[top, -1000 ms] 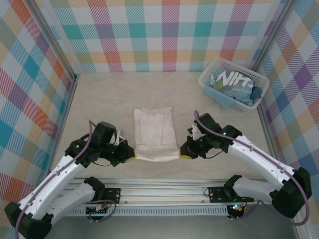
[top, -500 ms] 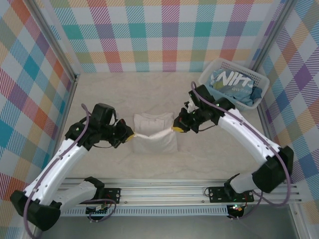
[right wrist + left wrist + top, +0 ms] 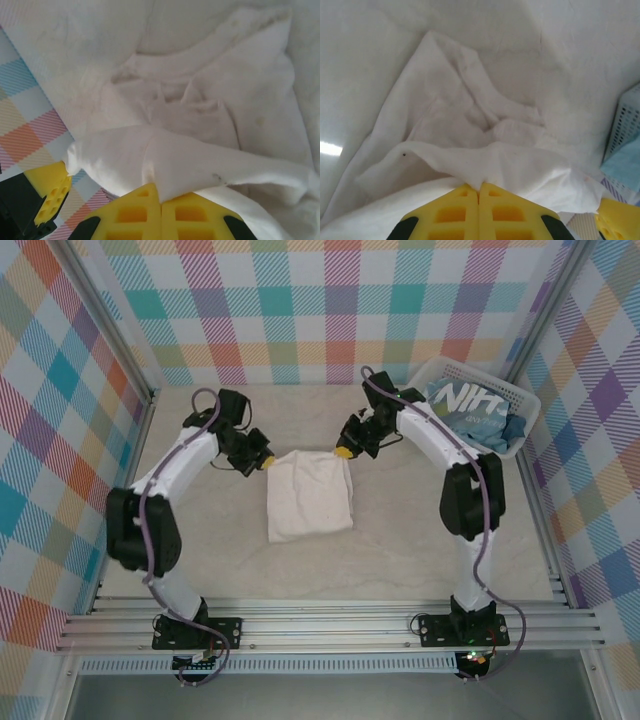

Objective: Fold and stack the t-shirts

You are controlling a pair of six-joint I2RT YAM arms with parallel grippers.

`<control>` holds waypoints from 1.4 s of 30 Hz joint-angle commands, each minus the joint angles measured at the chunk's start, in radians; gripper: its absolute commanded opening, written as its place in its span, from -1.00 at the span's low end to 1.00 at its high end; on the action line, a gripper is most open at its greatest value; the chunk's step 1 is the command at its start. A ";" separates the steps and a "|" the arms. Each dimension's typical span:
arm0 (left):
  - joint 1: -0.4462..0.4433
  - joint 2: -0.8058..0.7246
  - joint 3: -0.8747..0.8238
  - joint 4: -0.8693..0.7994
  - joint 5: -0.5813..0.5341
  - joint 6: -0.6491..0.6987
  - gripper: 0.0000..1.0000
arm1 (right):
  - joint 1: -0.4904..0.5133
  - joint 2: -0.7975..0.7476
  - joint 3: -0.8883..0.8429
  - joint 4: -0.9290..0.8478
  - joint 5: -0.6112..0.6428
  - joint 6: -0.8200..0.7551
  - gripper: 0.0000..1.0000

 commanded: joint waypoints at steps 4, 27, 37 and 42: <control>0.034 0.233 0.157 0.012 0.004 0.130 -0.40 | -0.037 0.235 0.216 0.019 -0.006 -0.109 -0.37; -0.087 0.148 -0.090 0.139 0.035 0.078 -0.48 | 0.192 -0.217 -0.627 0.366 0.121 0.241 -0.73; -0.075 0.282 -0.088 0.152 -0.060 0.142 -0.54 | 0.175 -0.118 -0.742 0.410 0.162 0.145 -0.67; -0.078 0.187 -0.059 0.125 -0.050 0.146 -0.38 | 0.175 -0.170 -0.723 0.364 0.183 0.115 -0.62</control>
